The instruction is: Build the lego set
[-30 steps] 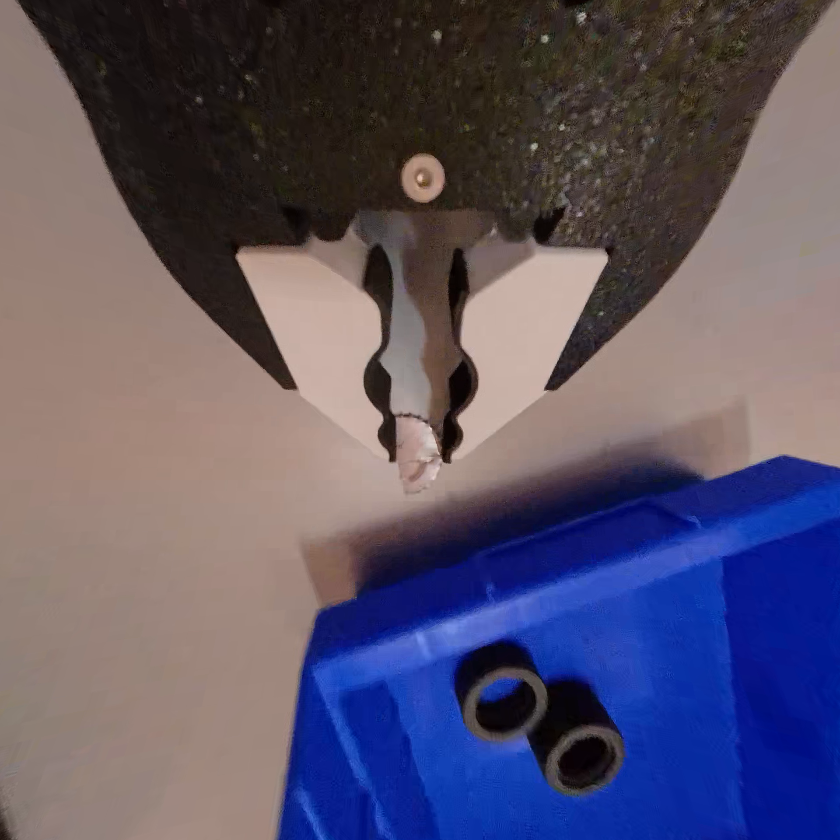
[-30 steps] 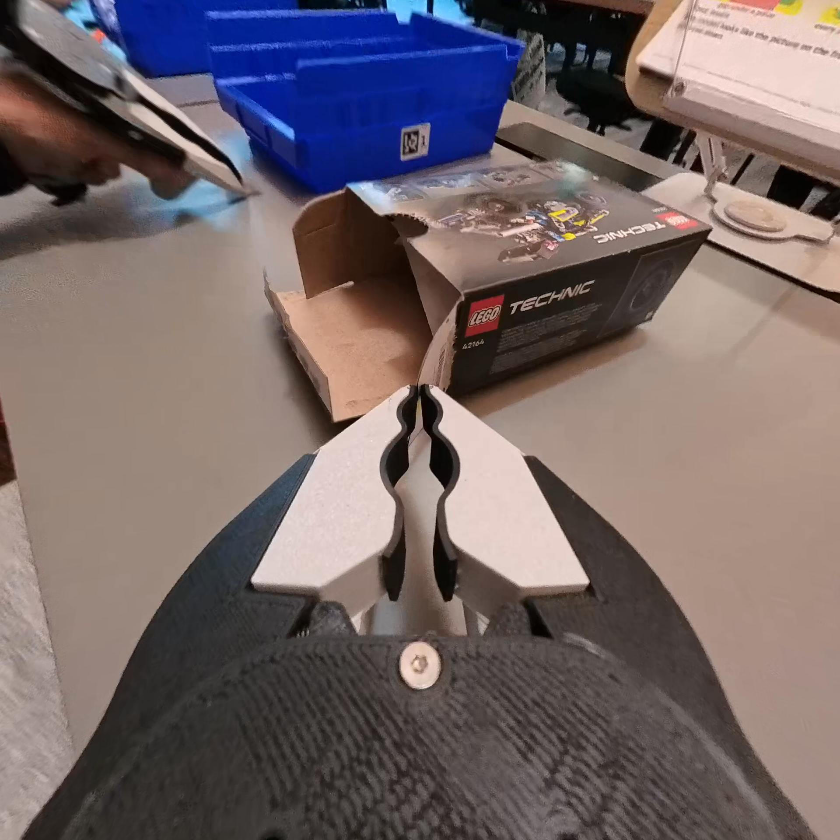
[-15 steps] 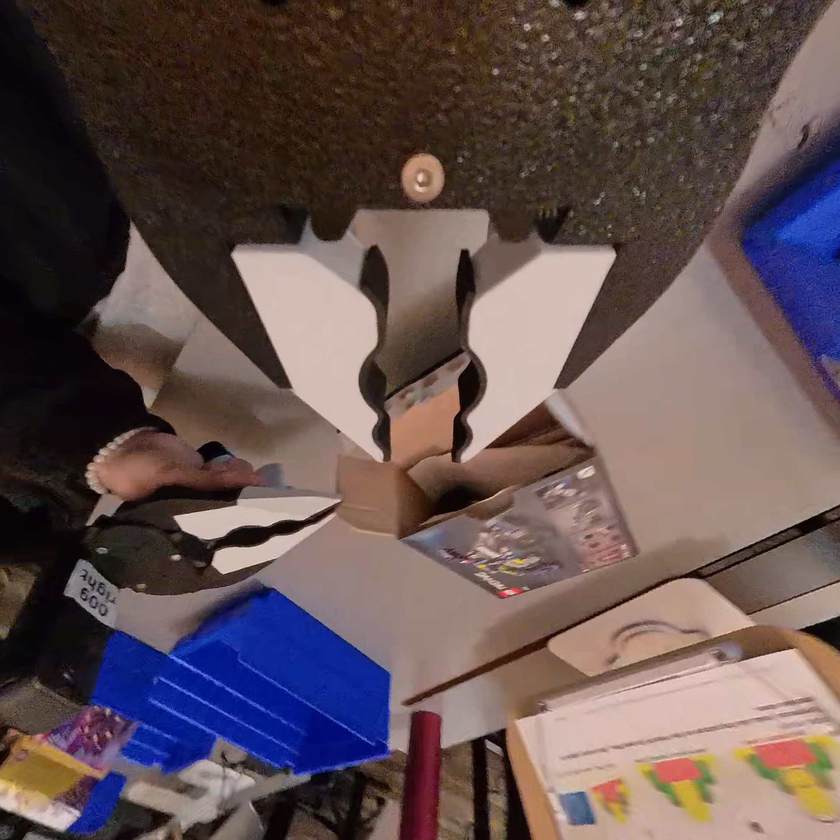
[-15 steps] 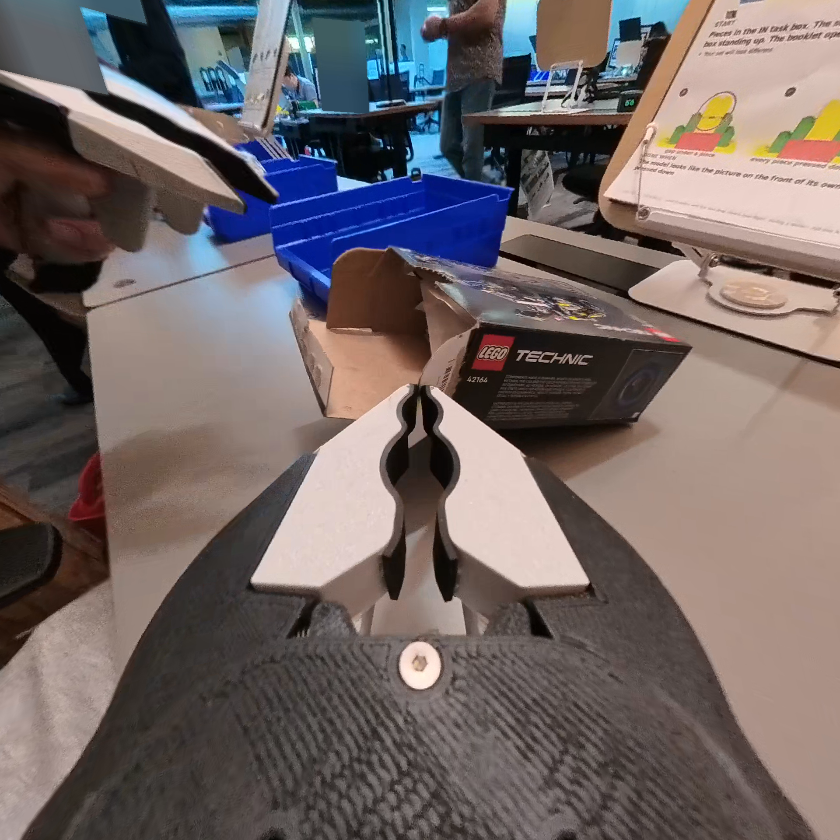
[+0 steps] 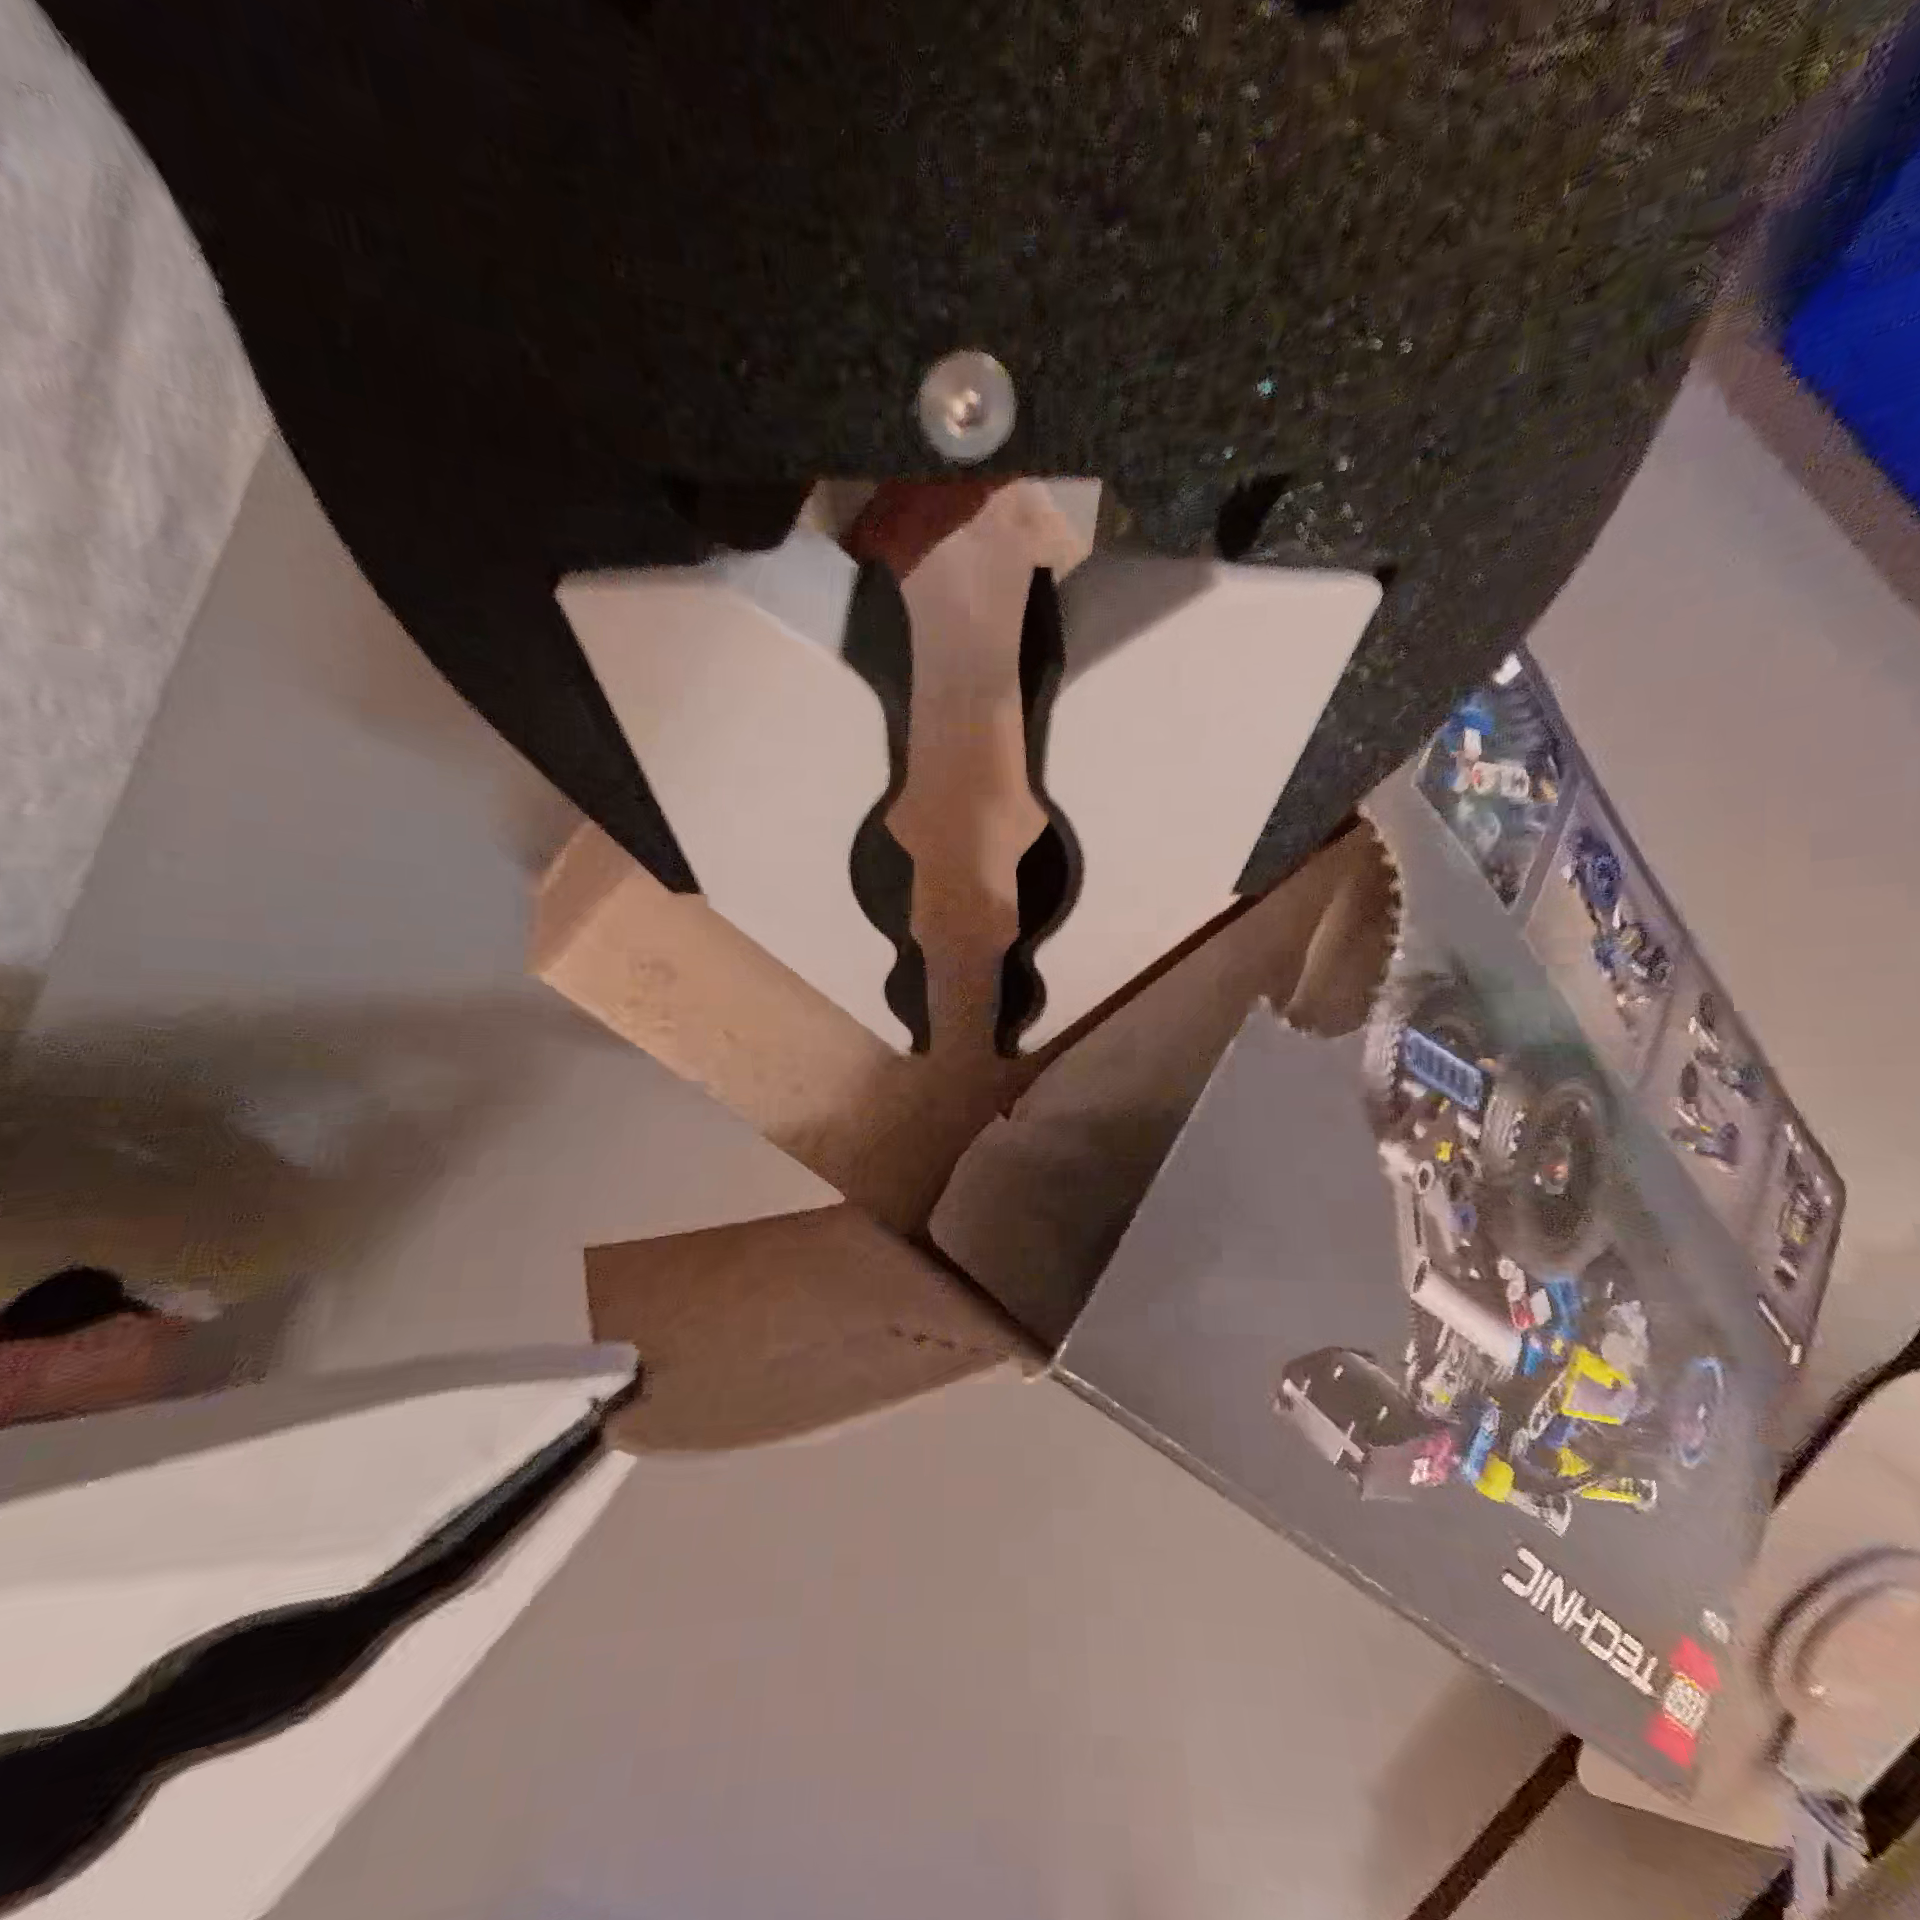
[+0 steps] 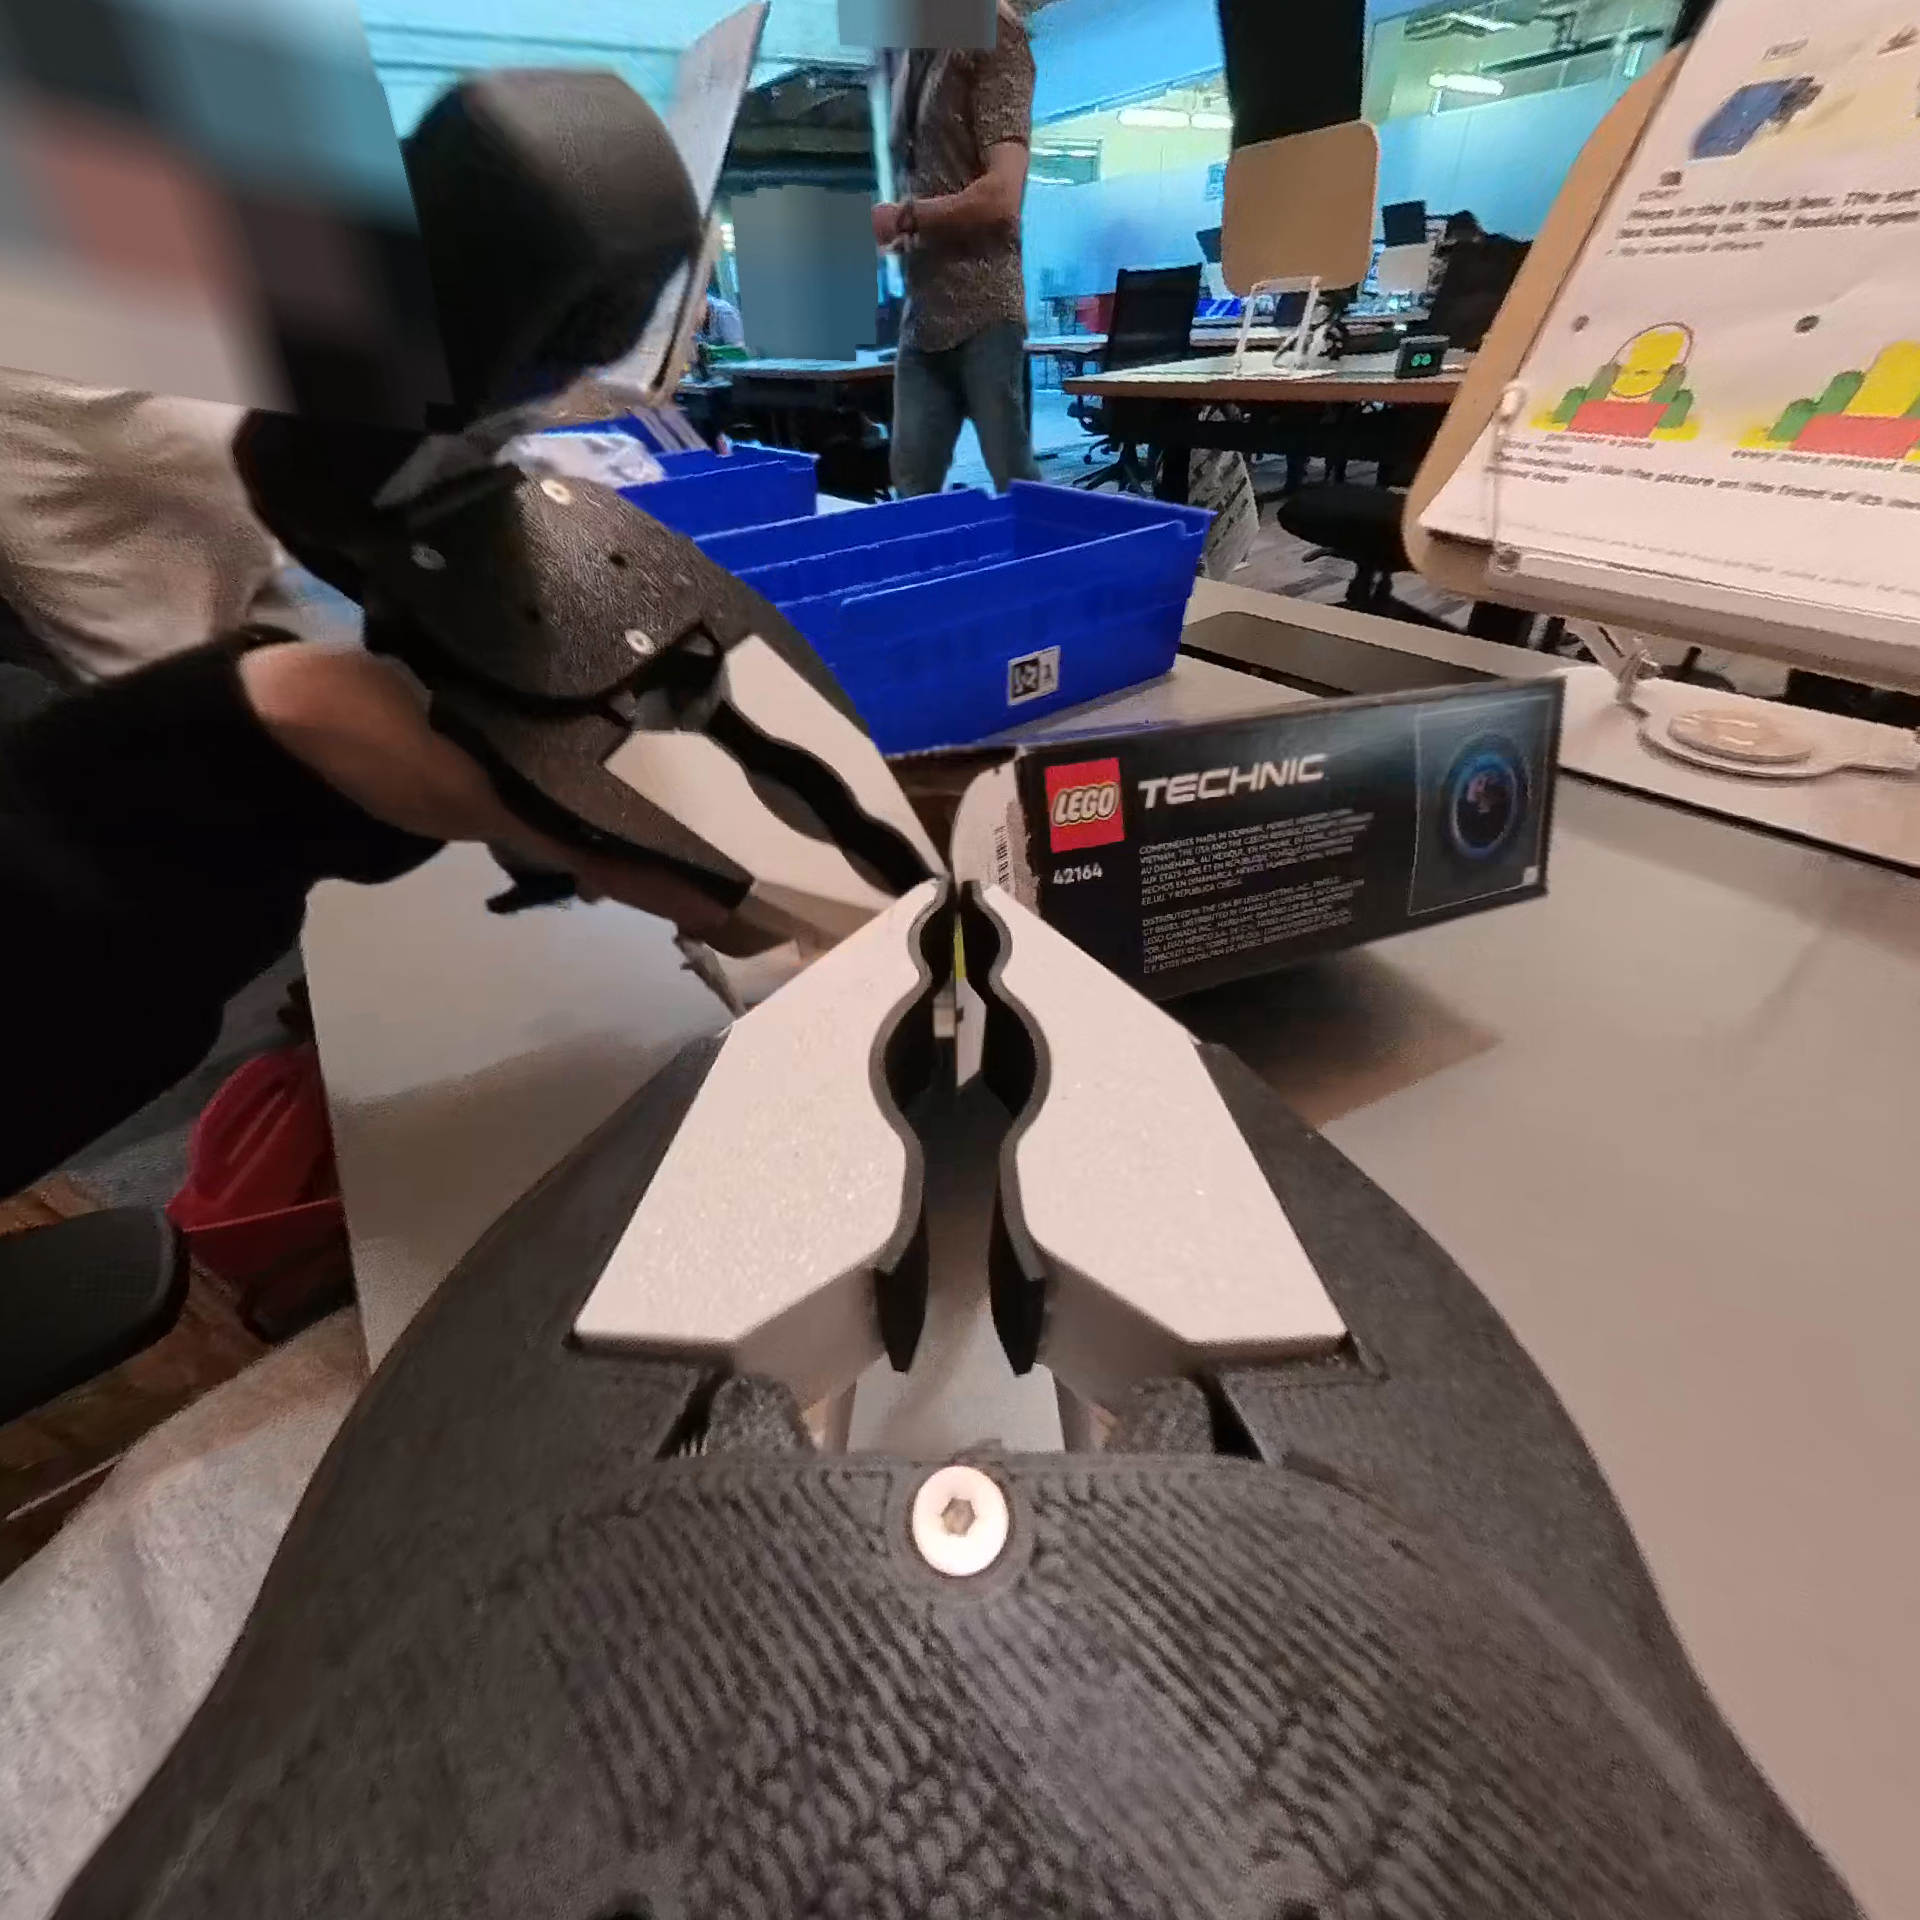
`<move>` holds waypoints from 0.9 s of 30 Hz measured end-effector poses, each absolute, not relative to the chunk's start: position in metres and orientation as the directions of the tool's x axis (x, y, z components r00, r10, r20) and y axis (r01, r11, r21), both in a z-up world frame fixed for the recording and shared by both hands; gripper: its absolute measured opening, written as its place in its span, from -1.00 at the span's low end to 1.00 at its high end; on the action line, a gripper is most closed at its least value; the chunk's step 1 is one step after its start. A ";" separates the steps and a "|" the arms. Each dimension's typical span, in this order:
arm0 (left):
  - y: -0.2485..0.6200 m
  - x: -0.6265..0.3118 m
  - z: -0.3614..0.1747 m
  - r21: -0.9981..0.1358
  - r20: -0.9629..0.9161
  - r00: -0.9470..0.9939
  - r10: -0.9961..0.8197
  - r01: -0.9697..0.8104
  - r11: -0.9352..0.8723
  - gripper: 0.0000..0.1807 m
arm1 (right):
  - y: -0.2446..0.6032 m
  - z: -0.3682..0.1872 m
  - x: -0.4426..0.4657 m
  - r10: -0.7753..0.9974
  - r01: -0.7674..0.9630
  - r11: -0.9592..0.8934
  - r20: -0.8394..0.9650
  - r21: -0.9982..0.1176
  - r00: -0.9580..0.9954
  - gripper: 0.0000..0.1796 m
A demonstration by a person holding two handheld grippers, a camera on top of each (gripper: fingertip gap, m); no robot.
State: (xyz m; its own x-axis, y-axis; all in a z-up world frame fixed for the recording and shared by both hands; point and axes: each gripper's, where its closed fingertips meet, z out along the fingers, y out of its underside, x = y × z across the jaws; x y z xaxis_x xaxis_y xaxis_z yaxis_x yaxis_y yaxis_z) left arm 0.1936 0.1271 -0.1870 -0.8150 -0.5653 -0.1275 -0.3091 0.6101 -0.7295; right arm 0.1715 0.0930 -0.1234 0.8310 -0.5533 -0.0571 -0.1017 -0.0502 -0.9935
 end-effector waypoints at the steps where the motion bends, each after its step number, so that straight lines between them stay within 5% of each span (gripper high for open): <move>1: 0.129 0.195 -0.191 -0.728 -0.164 -0.814 -0.557 -0.281 0.625 -0.80 | 0.097 -0.124 0.167 -0.533 -0.091 -0.064 -0.043 -0.994 0.845 -1.00; 6: 0.128 0.202 -0.179 -0.738 -0.461 -0.747 -0.478 0.024 0.674 -0.67 | 0.107 -0.115 0.168 -0.520 -0.047 -0.074 -0.001 -0.996 0.854 -1.00; 10: 0.147 0.216 -0.149 -0.711 -0.631 -0.550 -0.546 0.130 0.691 -0.76 | 0.101 -0.090 0.186 -0.560 -0.016 -0.060 0.021 -0.998 0.828 -1.00; 12: 0.159 0.226 -0.125 -0.684 -0.710 -0.382 -0.592 0.172 0.709 -0.97 | 0.104 -0.075 0.193 -0.556 -0.018 -0.039 0.007 -0.999 0.831 -1.00; 27: 0.177 0.232 -0.099 -0.800 -0.599 -0.239 -0.764 0.218 0.559 -1.00 | 0.159 -0.041 0.188 -0.438 0.016 -0.050 0.036 -0.999 0.898 -1.00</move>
State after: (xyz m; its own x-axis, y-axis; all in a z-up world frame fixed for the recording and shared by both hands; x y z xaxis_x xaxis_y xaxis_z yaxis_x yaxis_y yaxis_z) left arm 0.2321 0.1769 -0.0994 -0.2393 -0.7640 -0.5992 0.2179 0.5592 -0.7999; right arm 0.1881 0.1593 -0.0406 0.8984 -0.4376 0.0364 0.0162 -0.0496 -0.9986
